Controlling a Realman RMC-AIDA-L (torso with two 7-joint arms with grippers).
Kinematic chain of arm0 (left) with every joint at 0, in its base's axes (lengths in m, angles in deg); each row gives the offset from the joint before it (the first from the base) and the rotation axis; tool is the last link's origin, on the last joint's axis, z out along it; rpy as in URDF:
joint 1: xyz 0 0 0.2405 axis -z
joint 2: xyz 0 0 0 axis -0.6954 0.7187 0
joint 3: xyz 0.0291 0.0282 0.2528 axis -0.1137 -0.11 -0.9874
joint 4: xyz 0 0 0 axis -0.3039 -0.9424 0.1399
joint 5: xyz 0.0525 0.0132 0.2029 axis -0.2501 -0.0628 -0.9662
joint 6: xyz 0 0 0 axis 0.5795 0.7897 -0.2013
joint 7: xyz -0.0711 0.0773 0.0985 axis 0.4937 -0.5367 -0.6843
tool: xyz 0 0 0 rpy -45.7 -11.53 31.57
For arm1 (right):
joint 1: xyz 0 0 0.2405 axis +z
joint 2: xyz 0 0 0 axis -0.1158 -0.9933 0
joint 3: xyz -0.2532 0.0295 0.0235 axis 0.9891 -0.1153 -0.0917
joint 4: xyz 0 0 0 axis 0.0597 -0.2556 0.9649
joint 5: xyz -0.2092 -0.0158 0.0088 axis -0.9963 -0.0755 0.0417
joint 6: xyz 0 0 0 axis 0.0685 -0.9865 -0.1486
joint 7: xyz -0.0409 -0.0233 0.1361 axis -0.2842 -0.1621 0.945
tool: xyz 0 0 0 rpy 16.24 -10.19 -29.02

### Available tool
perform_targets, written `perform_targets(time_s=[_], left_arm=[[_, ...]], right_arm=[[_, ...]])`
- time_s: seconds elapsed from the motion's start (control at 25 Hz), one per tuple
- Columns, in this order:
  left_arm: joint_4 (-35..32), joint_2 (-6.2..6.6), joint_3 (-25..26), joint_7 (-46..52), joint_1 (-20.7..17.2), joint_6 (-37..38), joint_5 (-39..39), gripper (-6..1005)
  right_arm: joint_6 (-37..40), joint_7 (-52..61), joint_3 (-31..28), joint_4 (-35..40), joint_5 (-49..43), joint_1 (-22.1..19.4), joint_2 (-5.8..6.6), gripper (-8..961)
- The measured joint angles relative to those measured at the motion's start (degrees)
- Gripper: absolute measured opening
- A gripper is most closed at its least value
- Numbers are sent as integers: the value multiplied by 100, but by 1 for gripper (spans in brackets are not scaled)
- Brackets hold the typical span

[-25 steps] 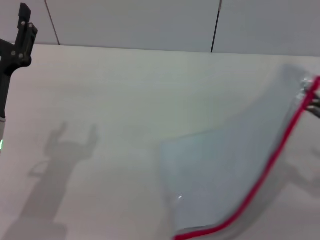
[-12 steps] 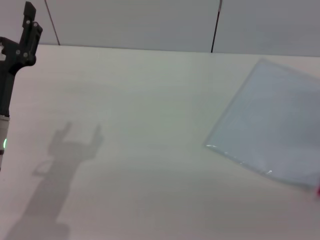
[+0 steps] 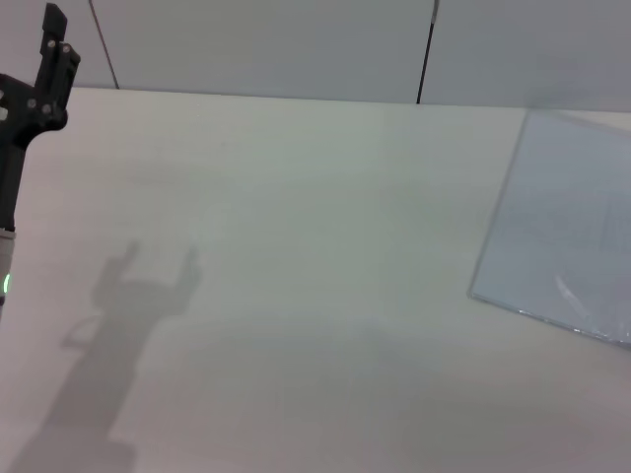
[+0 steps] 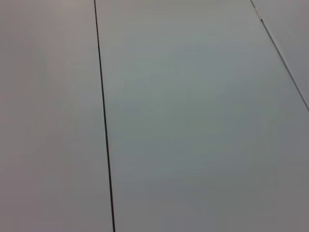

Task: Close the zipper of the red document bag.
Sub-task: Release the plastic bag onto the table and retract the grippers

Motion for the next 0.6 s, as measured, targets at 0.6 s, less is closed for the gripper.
perform_targets(time_s=[0.6], left_arm=[[64, -13, 43, 0, 68, 125, 324, 749]], right_arm=[[1945, 23, -1698, -1083, 17, 277, 10, 892]])
